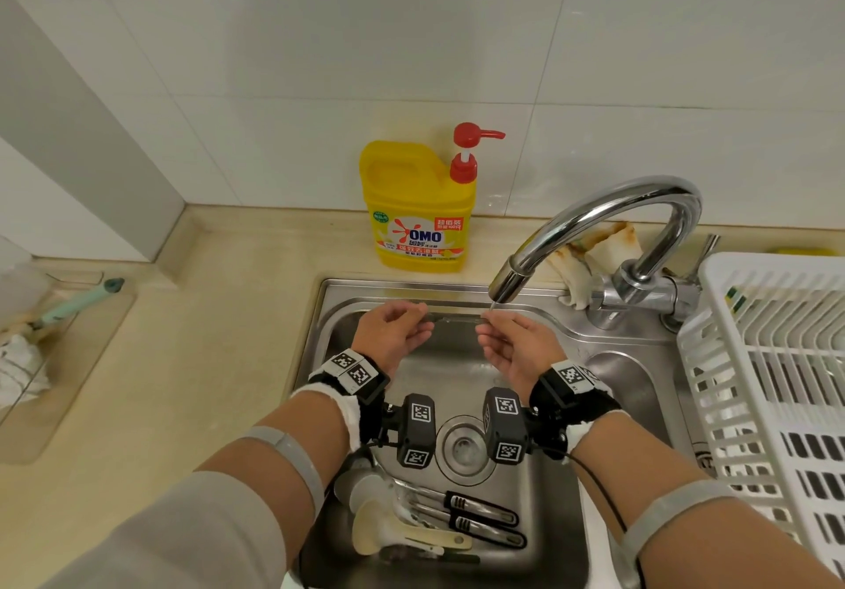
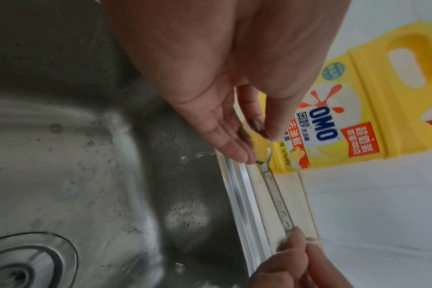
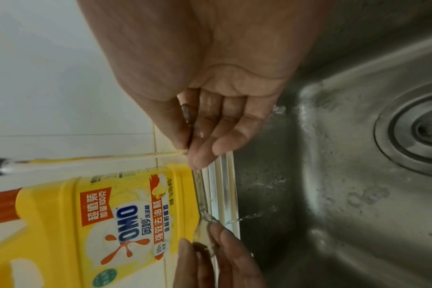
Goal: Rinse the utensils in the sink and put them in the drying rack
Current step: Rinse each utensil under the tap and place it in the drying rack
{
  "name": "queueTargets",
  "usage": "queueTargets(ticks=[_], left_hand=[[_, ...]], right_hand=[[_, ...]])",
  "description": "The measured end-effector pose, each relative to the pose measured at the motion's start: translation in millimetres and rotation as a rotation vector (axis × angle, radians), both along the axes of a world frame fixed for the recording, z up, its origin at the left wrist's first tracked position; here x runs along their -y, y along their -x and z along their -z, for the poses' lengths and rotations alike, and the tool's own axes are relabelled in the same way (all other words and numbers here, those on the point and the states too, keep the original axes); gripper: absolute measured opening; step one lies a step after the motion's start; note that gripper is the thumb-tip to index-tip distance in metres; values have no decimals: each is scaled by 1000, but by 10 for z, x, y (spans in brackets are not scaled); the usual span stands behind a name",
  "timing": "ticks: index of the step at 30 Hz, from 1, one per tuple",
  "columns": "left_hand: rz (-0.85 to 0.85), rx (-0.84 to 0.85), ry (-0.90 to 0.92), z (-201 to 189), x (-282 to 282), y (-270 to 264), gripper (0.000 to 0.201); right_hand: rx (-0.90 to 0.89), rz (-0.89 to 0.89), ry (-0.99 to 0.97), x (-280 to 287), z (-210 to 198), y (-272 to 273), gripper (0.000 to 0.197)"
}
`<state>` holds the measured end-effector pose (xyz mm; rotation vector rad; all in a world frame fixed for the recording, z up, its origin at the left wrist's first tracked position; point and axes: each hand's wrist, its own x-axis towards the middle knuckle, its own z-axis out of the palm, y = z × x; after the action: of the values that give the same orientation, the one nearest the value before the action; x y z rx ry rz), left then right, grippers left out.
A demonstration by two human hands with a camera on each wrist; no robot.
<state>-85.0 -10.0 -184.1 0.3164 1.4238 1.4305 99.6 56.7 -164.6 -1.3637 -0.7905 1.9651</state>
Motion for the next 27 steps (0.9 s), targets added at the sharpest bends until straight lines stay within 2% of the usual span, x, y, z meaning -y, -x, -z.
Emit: queueTargets(ticks=[6,12,16,18,21,23,27], left_hand=[[55,20,-21,69,-115,-202,23],[227,-59,3,68,-227,-402,15],[285,-94,18,55,-277,-511,11],[326,-96,23,44,-305,-569,16],[380,-25,24,-1,-338,-644,22],[377,33,12,-40,-358,-668,26],[270,74,15,-59,-372,-644,21]], right_hand=[[66,29,-98,-19,-39,-172,16],[57,106,-87,-33,-58,-307,8],[89,156,-105,-86,-85,-414,11],[103,173,-112,-98,-100,-460,14],[102,180,-106,-113,-109,-511,21],[95,179,-106,-116,-105,-541,21],[83,150,-109,-101,-98,-563,14]])
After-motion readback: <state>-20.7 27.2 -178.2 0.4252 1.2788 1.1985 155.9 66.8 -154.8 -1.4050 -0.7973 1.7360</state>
